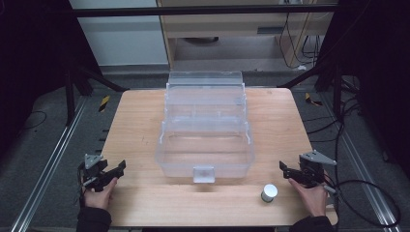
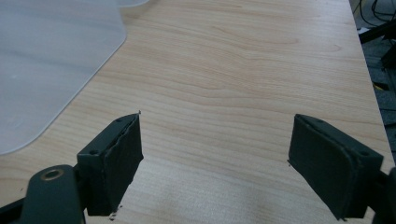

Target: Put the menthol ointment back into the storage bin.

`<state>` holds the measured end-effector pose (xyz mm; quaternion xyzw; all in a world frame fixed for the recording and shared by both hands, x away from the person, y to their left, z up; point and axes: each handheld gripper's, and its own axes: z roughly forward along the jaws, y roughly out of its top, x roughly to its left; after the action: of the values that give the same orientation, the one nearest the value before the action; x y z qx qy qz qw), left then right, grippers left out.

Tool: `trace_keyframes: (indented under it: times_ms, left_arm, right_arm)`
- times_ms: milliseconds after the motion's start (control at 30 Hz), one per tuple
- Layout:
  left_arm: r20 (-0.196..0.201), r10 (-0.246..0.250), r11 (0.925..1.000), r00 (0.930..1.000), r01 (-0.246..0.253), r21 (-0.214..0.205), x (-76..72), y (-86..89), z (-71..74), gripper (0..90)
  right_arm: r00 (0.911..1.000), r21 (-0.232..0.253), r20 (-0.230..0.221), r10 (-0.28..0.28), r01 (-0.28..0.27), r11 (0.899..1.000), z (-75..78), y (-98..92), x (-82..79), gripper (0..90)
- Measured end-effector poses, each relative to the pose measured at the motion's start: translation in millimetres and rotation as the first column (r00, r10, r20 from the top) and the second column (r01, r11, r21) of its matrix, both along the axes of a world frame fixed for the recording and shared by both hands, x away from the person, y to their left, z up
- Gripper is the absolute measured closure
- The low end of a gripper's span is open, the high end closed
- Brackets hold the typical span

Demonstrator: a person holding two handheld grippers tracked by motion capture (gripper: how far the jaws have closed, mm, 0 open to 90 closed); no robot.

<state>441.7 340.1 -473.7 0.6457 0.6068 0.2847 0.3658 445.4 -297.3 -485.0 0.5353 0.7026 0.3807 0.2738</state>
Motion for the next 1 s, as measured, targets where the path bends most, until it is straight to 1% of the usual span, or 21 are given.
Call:
trace_keyframes:
  times_ms: [33,67,100,133,200,233,300,367,400,500,533,600,667,733,800,833,867,900,933,967,1000]
  left_arm:
    - [0.000,0.000,1.0000,1.0000,0.000,0.000,0.0,0.0,0.0,27.6]
    - [0.003,0.001,1.0000,1.0000,-0.001,0.006,-0.9,-0.8,1.2,27.7]
    - [0.003,0.001,1.0000,1.0000,-0.001,0.006,-0.9,-0.8,1.2,27.9]
    - [0.004,0.001,0.9999,1.0000,-0.001,0.013,-1.0,-1.0,1.8,27.9]
    - [-0.003,-0.006,0.9998,1.0000,0.006,0.017,-0.5,-0.9,0.7,27.9]
    - [-0.003,-0.006,0.9998,1.0000,0.006,0.017,-0.5,-0.9,0.7,27.7]
    - [-0.011,-0.011,0.9996,0.9999,0.011,0.025,-0.1,-0.7,-0.9,27.3]
    - [-0.013,-0.016,0.9993,0.9998,0.016,0.033,1.1,-0.4,-2.6,26.6]
    - [-0.018,-0.017,0.9993,0.9997,0.018,0.034,2.3,-0.3,-3.6,25.8]
    - [-0.034,-0.021,0.9990,0.9992,0.023,0.038,4.4,-1.0,-5.6,25.3]
    - [-0.036,-0.023,0.9989,0.9991,0.024,0.040,4.7,-1.7,-5.9,25.2]
    - [-0.040,-0.027,0.9984,0.9988,0.029,0.049,4.6,-2.9,-6.0,24.8]
    - [-0.042,-0.031,0.9981,0.9986,0.033,0.052,4.9,-3.4,-6.2,24.8]
    - [-0.047,-0.034,0.9979,0.9983,0.036,0.055,5.8,-3.7,-6.8,24.7]
    - [-0.053,-0.035,0.9975,0.9980,0.038,0.059,5.9,-4.0,-7.1,24.6]
    - [-0.053,-0.036,0.9973,0.9979,0.039,0.062,5.7,-4.1,-6.8,24.7]
    - [-0.050,-0.036,0.9973,0.9981,0.039,0.063,5.4,-4.4,-6.3,24.8]
    - [-0.048,-0.036,0.9973,0.9982,0.039,0.063,5.2,-4.6,-5.7,24.8]
    - [-0.045,-0.035,0.9972,0.9983,0.038,0.065,5.0,-4.7,-5.2,24.9]
    - [-0.046,-0.037,0.9971,0.9983,0.040,0.064,4.8,-4.9,-5.0,24.9]
    - [-0.046,-0.037,0.9972,0.9983,0.040,0.064,4.9,-5.1,-5.1,24.9]
  right_arm:
    - [1.0000,0.000,0.000,0.000,0.000,1.000,0.0,0.0,0.0,17.6]
    - [0.9999,-0.021,0.005,0.013,-0.013,1.000,1.2,0.8,-2.5,18.5]
    - [0.9999,-0.021,0.005,0.013,-0.013,1.000,1.2,0.8,-2.5,18.5]
    - [0.9996,-0.025,0.010,0.027,-0.026,0.999,3.3,0.8,-4.7,19.9]
    - [0.9993,-0.026,0.020,0.032,-0.032,0.999,5.8,0.3,-5.7,21.6]
    - [0.9993,-0.026,0.020,0.032,-0.032,0.999,5.8,0.3,-5.7,21.6]
    - [0.9992,-0.016,0.019,0.035,-0.035,0.999,9.0,0.4,-7.0,24.9]
    - [0.9984,-0.021,0.010,0.055,-0.055,0.998,11.8,0.2,-7.2,26.0]
    - [0.9971,-0.036,0.011,0.075,-0.074,0.997,15.6,1.1,-7.2,27.4]
    - [0.9959,-0.031,0.007,0.090,-0.090,0.995,21.0,3.2,-7.5,29.2]
    - [0.9942,-0.033,0.002,0.107,-0.107,0.994,24.0,4.5,-7.4,31.1]
    - [0.9892,-0.061,-0.013,0.146,-0.147,0.987,32.0,7.1,-5.0,33.3]
    - [0.9856,-0.062,-0.026,0.167,-0.168,0.984,37.7,8.5,-3.7,34.0]
    - [0.9843,-0.064,-0.023,0.175,-0.176,0.982,40.9,8.8,-3.4,34.2]
    - [0.9794,-0.053,-0.037,0.199,-0.201,0.978,47.3,10.6,-3.5,34.3]
    - [0.9763,-0.062,-0.036,0.214,-0.215,0.975,50.5,11.3,-3.2,34.1]
    - [0.9729,-0.064,-0.051,0.225,-0.229,0.971,53.6,12.9,-3.3,34.3]
    - [0.9696,-0.084,-0.049,0.240,-0.243,0.966,56.8,14.2,-3.8,34.8]
    - [0.9595,-0.109,-0.059,0.276,-0.281,0.954,63.2,17.4,-5.4,35.6]
    - [0.9595,-0.109,-0.059,0.276,-0.281,0.954,63.2,17.4,-5.4,35.6]
    - [0.9530,-0.122,-0.057,0.297,-0.302,0.945,66.2,18.4,-6.2,36.0]
